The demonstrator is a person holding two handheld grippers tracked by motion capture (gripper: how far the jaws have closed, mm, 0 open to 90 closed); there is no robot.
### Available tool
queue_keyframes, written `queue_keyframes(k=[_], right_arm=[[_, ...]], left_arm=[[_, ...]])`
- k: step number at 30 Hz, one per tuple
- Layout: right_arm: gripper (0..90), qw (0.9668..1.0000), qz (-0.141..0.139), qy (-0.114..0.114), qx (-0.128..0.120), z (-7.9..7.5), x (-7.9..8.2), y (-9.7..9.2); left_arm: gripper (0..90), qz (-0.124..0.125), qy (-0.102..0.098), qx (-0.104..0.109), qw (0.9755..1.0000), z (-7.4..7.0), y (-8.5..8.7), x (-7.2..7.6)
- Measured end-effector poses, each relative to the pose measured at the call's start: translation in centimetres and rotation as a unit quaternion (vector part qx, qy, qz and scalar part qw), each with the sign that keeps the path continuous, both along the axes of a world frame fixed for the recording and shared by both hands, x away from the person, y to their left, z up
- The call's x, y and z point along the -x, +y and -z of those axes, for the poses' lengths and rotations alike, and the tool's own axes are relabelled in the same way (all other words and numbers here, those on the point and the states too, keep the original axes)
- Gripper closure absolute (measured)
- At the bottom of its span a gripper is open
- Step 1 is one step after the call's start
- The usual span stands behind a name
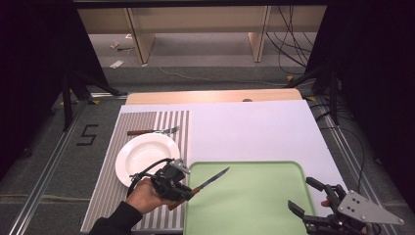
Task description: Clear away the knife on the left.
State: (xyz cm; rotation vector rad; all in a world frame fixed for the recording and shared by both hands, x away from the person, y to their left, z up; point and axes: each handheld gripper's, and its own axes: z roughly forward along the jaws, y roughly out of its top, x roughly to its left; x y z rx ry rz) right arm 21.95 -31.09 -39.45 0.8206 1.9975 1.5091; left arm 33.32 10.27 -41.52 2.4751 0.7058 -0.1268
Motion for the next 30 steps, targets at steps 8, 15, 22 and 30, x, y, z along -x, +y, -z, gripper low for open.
queue_keyframes(k=[8, 15, 22, 30], right_arm=[[16.9, 1.0, 0.0, -0.001, 0.0, 0.0, 0.0, 0.0], [16.9, 1.0, -0.001, -0.002, 0.0, 0.0, 0.0, 0.0], [16.9, 1.0, -0.001, -0.001, 0.0, 0.0, 0.0, 0.0], [16.8, 1.0, -0.002, 0.0, 0.0, 0.0, 0.0, 0.0]], left_arm=[[76.8, 0.023, 0.015, -0.002, 0.9996, 0.2, -2.3, -0.1], [76.7, 0.04, 0.024, -0.008, 0.9989, 0.3, -4.3, -0.2], [76.7, 0.041, 0.041, -0.013, 0.9982, 1.0, -5.4, -0.2], [76.7, 0.05, 0.056, -0.024, 0.9969, 1.9, -6.5, 0.0]])
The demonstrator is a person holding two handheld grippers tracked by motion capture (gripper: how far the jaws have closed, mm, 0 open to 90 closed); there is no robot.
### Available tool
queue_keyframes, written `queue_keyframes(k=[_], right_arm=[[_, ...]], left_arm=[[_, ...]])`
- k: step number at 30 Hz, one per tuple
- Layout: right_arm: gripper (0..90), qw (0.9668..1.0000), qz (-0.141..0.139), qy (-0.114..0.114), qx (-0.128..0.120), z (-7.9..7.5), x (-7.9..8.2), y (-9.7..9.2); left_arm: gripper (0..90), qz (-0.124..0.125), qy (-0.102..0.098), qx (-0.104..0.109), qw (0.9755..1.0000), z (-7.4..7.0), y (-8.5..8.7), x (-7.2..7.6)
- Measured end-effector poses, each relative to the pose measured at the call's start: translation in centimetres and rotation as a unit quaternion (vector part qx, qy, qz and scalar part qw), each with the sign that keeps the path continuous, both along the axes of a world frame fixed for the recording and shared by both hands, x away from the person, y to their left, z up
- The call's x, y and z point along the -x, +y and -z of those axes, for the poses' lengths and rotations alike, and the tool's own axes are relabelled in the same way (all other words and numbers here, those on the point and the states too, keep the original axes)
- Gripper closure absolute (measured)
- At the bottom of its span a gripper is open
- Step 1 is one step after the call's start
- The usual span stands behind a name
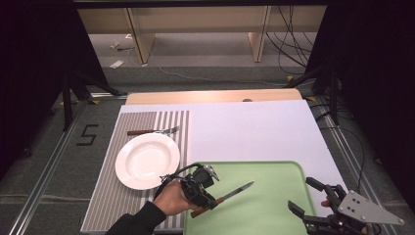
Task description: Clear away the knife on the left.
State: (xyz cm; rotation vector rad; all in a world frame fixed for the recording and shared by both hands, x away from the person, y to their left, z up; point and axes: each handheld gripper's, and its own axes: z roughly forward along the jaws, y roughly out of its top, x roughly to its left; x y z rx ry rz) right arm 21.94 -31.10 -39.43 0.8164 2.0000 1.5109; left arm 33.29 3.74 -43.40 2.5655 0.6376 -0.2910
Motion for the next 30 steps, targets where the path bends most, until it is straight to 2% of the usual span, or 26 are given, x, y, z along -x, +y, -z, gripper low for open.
queue_keyframes(k=[3, 11, 18, 19, 21, 25, 30], right_arm=[[16.9, 1.0, 0.0, -0.001, 0.0, 0.0, 0.0, 0.0], [16.9, 1.0, -0.001, 0.0, 0.0, 0.0, 0.0, 0.0], [16.9, 1.0, -0.001, -0.001, -0.001, -0.1, 0.1, 0.0], [16.9, 1.0, -0.002, 0.0, 0.0, -0.1, 0.1, 0.0], [16.9, 1.0, -0.002, -0.001, 0.0, -0.1, 0.1, 0.0], [16.9, 1.0, -0.003, -0.001, 0.0, -0.1, 0.1, 0.0], [16.9, 1.0, -0.005, 0.001, 0.001, -0.1, 0.1, 0.0]], left_arm=[[76.7, -0.001, 0.015, -0.006, 0.9999, 0.5, -0.3, 0.1], [76.7, -0.001, 0.038, -0.022, 0.999, 1.6, -0.6, 0.7], [76.6, 0.0, 0.047, -0.035, 0.9983, 2.2, -0.7, 1.1], [76.6, 0.011, 0.043, -0.033, 0.9985, 2.4, -0.7, 1.0], [76.6, 0.001, 0.051, -0.042, 0.9978, 2.6, -0.8, 1.2], [76.5, 0.0, 0.057, -0.045, 0.9973, 2.9, -0.9, 1.2], [72.5, 0.003, 0.051, -0.048, 0.9976, 2.7, -1.0, 1.2]])
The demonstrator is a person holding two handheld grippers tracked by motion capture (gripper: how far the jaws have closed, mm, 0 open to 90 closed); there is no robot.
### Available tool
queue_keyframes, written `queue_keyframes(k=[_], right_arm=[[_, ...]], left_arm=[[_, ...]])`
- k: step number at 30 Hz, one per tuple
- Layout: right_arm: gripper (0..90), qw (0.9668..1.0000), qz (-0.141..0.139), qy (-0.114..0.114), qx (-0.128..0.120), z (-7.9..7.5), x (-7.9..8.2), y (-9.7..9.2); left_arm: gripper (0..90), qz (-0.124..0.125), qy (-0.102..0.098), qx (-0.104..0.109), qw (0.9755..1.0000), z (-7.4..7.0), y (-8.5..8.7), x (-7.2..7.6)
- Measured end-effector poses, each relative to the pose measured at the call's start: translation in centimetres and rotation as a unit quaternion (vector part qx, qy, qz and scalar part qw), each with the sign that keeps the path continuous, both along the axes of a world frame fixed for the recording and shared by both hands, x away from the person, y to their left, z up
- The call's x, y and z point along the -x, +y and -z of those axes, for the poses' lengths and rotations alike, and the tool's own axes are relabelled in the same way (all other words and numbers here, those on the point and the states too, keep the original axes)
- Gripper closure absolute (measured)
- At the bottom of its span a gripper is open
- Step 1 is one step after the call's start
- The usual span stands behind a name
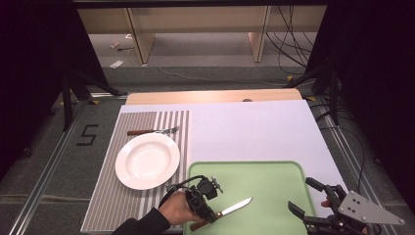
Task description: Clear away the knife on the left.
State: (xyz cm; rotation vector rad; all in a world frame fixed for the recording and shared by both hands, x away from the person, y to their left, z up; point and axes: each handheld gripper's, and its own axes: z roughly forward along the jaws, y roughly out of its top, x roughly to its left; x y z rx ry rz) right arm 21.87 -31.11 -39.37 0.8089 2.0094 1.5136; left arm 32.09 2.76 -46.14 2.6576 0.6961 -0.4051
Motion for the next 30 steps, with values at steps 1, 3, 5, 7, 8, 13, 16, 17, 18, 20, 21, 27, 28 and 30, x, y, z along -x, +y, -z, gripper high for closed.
queue_keyframes(k=[1, 3, 5, 7, 8, 13, 16, 17, 18, 20, 21, 27, 28, 30], right_arm=[[16.9, 1.0, 0.0, 0.0, 0.001, 0.0, 0.0, 0.0], [16.8, 1.0, -0.001, -0.001, 0.0, 0.0, 0.0, 0.0], [16.9, 1.0, -0.001, 0.0, 0.0, 0.0, 0.0, 0.0], [16.9, 1.0, -0.001, 0.0, 0.0, 0.0, 0.0, 0.0], [16.9, 1.0, -0.001, -0.001, 0.001, 0.0, 0.0, 0.0], [16.9, 1.0, -0.001, 0.001, 0.001, 0.0, 0.0, 0.1], [16.9, 1.0, -0.001, 0.0, 0.002, 0.0, 0.0, 0.1], [16.9, 1.0, -0.002, 0.0, 0.001, 0.0, 0.0, 0.1], [16.9, 1.0, -0.002, 0.0, 0.001, 0.0, 0.0, 0.1], [16.9, 1.0, -0.001, 0.0, 0.002, 0.0, 0.0, 0.1], [16.9, 1.0, -0.001, 0.0, 0.002, 0.0, 0.0, 0.1], [16.9, 1.0, -0.003, 0.0, 0.002, 0.1, 0.0, 0.1], [16.9, 1.0, -0.003, 0.0, 0.003, 0.1, 0.0, 0.1], [16.9, 1.0, -0.002, 0.0, 0.002, 0.1, 0.0, 0.1]], left_arm=[[66.4, 0.003, -0.001, 0.001, 1.0, -0.1, 0.0, 0.1], [60.5, 0.01, -0.022, 0.013, 0.9996, -0.7, -0.3, 0.4], [50.3, 0.015, -0.04, 0.019, 0.9989, -1.0, -0.4, 0.6], [43.6, 0.017, -0.085, 0.036, 0.9956, -1.6, -0.8, 1.1], [41.6, 0.022, -0.095, 0.041, 0.9944, -1.8, -0.9, 1.3], [43.5, 0.028, -0.114, 0.057, 0.9915, -2.3, -1.8, 1.6], [50.3, 0.034, -0.12, 0.063, 0.9902, -2.2, -2.5, 1.6], [52.8, 0.034, -0.12, 0.063, 0.9902, -2.2, -2.5, 1.6], [54.7, 0.041, -0.117, 0.064, 0.9903, -2.1, -2.9, 1.5], [60.4, 0.048, -0.118, 0.064, 0.9898, -1.9, -3.3, 1.6], [63.8, 0.052, -0.119, 0.064, 0.9894, -1.8, -3.4, 1.6], [78.0, 0.065, -0.114, 0.07, 0.9889, -1.2, -4.0, 1.6], [80.3, 0.066, -0.114, 0.068, 0.989, -1.0, -4.1, 1.6], [84.2, 0.068, -0.111, 0.065, 0.9893, -0.8, -4.3, 1.7]])
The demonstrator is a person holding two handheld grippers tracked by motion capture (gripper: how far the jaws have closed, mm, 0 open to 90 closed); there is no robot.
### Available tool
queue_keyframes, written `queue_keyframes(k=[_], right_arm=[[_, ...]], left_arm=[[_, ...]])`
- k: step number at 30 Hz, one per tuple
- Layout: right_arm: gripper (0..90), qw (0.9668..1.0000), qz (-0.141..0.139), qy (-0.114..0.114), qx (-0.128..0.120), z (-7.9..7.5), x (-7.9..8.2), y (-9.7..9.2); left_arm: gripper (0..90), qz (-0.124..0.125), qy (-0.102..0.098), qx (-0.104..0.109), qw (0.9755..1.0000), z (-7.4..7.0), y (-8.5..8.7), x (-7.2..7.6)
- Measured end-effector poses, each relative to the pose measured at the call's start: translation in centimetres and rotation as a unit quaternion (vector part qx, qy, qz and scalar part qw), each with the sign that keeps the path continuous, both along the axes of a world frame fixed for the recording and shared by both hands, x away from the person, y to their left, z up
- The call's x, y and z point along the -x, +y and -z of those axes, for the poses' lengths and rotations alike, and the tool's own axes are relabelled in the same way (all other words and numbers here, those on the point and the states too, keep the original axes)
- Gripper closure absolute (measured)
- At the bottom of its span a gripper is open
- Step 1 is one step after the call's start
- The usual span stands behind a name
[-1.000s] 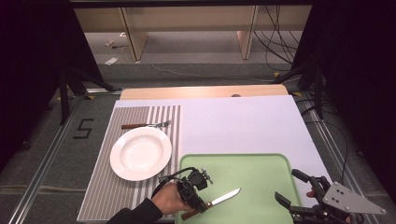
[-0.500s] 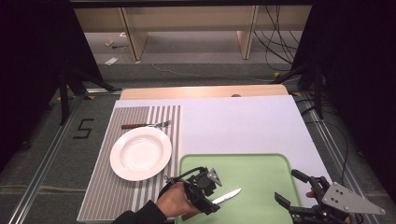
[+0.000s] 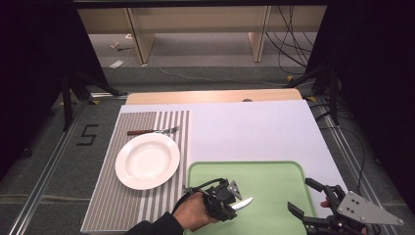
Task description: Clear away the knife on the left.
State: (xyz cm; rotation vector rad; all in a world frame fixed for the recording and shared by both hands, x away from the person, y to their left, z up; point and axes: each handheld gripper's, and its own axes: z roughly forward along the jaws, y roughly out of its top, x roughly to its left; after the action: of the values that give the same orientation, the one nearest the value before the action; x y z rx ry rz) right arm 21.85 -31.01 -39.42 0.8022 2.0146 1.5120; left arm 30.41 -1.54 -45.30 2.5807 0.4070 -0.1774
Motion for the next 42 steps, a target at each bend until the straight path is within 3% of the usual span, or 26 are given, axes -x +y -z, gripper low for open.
queue_keyframes(k=[6, 12, 25, 33, 42], right_arm=[[16.9, 1.0, 0.0, 0.0, 0.001, 0.0, 0.0, 0.0], [16.9, 1.0, 0.0, 0.0, 0.002, 0.0, 0.1, 0.0], [16.9, 1.0, 0.0, 0.0, 0.002, -0.1, 0.1, 0.0], [16.9, 1.0, 0.0, -0.002, 0.001, -0.1, 0.1, -0.1], [16.9, 1.0, 0.0, -0.003, 0.001, -0.1, 0.1, -0.1]], left_arm=[[89.7, 0.012, -0.006, -0.007, 0.9999, 0.3, -0.1, 0.1], [89.8, 0.004, -0.006, -0.007, 0.9999, 0.7, -0.1, 0.0], [89.8, -0.008, -0.009, -0.037, 0.9993, 1.0, 0.4, -0.4], [89.8, -0.006, 0.0, -0.062, 0.998, 0.8, 1.6, -0.7], [89.8, -0.032, 0.01, -0.069, 0.997, 0.7, 3.1, -1.5]])
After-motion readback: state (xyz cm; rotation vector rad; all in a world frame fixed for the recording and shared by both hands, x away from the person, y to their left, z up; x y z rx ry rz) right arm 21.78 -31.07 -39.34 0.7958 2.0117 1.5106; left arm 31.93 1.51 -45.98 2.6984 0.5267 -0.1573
